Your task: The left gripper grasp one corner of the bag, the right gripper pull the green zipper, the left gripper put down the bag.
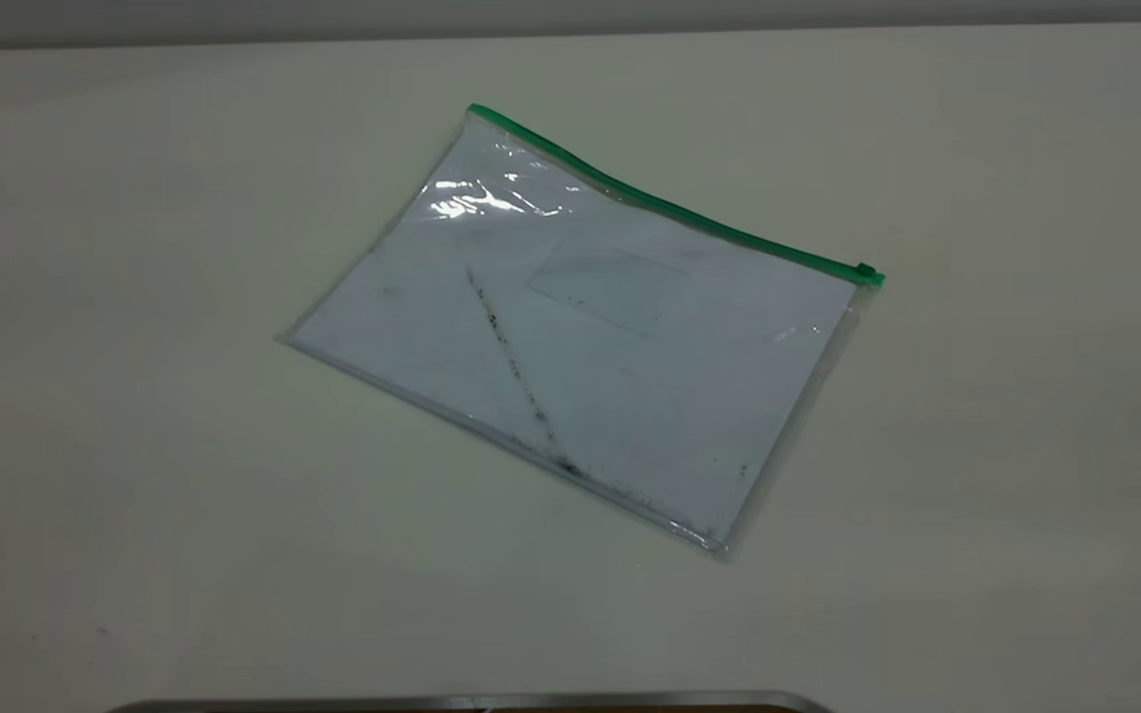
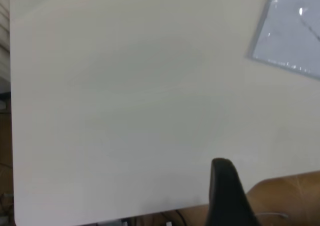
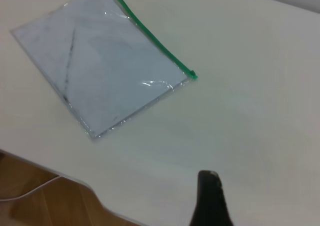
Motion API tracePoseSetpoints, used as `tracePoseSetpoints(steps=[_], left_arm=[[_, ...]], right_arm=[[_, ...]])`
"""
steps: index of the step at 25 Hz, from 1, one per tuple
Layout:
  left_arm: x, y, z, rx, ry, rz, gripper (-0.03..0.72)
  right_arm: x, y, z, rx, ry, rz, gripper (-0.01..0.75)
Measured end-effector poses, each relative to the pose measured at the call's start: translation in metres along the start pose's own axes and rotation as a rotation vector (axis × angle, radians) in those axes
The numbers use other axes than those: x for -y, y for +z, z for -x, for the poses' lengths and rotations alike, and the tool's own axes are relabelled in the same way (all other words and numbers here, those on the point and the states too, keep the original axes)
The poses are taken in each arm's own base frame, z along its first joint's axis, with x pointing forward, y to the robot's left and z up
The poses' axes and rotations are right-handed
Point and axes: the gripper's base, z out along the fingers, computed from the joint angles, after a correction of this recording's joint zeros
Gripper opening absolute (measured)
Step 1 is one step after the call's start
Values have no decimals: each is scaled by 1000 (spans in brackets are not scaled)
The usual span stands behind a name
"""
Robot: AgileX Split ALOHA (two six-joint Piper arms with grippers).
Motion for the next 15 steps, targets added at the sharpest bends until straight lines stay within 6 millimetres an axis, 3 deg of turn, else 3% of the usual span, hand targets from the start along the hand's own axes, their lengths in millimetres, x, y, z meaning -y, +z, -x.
tracePoseSetpoints(steps=[6, 15], left_arm=[[-1, 2, -48, 57, -1, -3, 509], [10, 27, -93, 39, -1, -93, 509]], right_arm=[[-1, 4, -11, 15, -1, -5, 579], [-1, 6, -12, 17, 1, -3, 579]])
